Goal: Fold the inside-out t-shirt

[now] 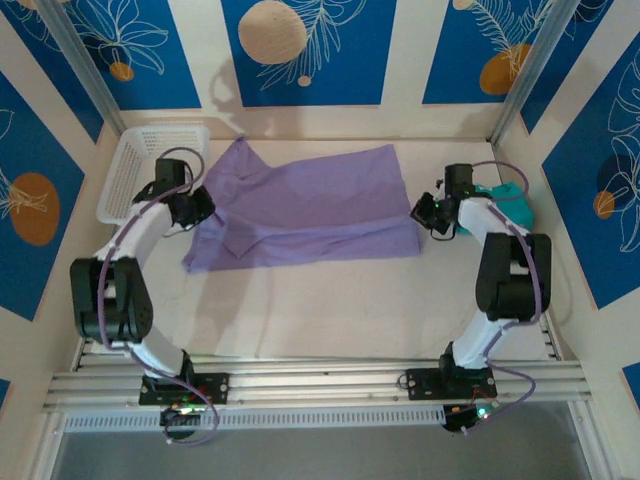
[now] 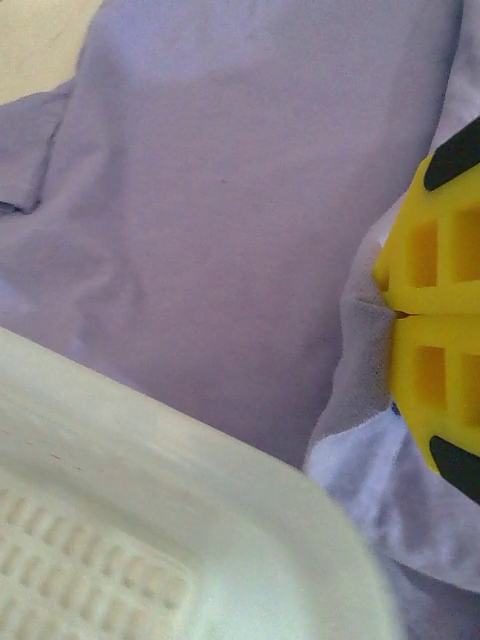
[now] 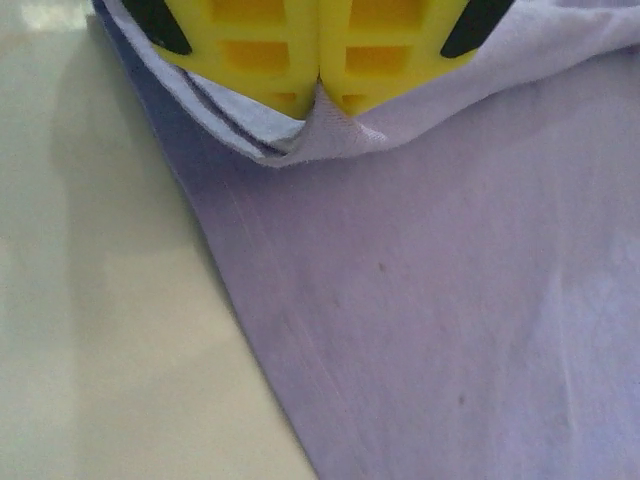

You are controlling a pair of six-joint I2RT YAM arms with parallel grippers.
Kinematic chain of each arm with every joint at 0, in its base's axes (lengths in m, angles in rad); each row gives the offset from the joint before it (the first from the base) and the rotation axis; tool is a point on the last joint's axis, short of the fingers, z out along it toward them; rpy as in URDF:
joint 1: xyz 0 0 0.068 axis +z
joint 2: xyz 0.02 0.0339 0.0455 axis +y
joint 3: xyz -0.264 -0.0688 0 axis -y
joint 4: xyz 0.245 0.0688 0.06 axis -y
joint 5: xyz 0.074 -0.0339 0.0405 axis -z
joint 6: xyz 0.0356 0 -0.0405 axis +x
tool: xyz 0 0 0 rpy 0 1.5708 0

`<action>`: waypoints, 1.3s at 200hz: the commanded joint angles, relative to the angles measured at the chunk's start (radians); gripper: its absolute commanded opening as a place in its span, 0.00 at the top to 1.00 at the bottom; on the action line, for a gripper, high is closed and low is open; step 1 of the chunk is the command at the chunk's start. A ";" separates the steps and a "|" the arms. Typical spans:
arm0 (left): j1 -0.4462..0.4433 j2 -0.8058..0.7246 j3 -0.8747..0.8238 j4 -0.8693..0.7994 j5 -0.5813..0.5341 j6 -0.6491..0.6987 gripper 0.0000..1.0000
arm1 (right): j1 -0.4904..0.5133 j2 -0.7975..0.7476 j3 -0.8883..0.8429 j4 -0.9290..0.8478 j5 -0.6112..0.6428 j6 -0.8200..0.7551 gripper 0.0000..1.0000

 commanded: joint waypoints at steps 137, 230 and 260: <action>0.000 -0.156 -0.366 0.254 0.059 -0.005 0.43 | 0.136 0.172 0.128 -0.226 0.171 -0.236 0.68; -0.049 -0.010 -0.473 0.321 0.167 -0.011 0.43 | 0.107 0.160 0.042 -0.447 0.479 -0.265 0.70; -0.107 -0.128 -0.618 0.316 0.195 -0.035 0.43 | 0.054 0.026 -0.091 -0.425 0.571 -0.211 0.70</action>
